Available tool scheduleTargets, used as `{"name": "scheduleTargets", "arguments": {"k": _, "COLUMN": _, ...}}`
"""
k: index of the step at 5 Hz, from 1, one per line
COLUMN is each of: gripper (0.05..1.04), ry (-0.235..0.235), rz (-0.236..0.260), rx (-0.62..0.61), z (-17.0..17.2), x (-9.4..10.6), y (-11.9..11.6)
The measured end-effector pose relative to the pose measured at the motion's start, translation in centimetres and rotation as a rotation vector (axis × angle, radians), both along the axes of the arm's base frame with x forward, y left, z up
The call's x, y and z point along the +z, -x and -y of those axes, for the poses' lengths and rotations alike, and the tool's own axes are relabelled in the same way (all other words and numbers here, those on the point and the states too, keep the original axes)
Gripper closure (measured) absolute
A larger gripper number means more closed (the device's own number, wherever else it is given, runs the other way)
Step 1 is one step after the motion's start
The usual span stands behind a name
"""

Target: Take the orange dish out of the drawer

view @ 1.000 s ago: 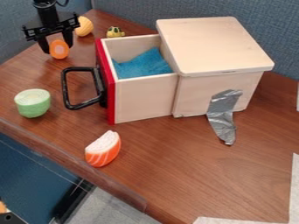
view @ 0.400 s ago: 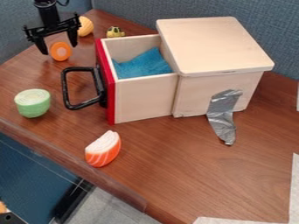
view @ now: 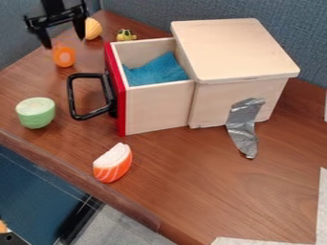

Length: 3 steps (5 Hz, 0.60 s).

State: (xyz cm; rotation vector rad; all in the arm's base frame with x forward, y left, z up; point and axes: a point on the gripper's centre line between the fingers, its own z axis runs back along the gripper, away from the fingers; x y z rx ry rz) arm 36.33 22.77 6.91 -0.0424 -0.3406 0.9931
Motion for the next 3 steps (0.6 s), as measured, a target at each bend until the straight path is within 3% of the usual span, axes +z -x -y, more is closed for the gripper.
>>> {"name": "scheduleTargets", "arguments": {"k": 2, "gripper": 0.083, "ry": 0.002, "rz": 0.021, "rx": -0.044, "z": 1.5, "x": 3.3, "y": 1.5}}
{"name": "scheduleTargets", "arguments": {"k": 3, "gripper": 0.083, "ry": 0.002, "rz": 0.0, "rx": -0.061, "z": 2.0, "x": 4.1, "y": 3.0}}
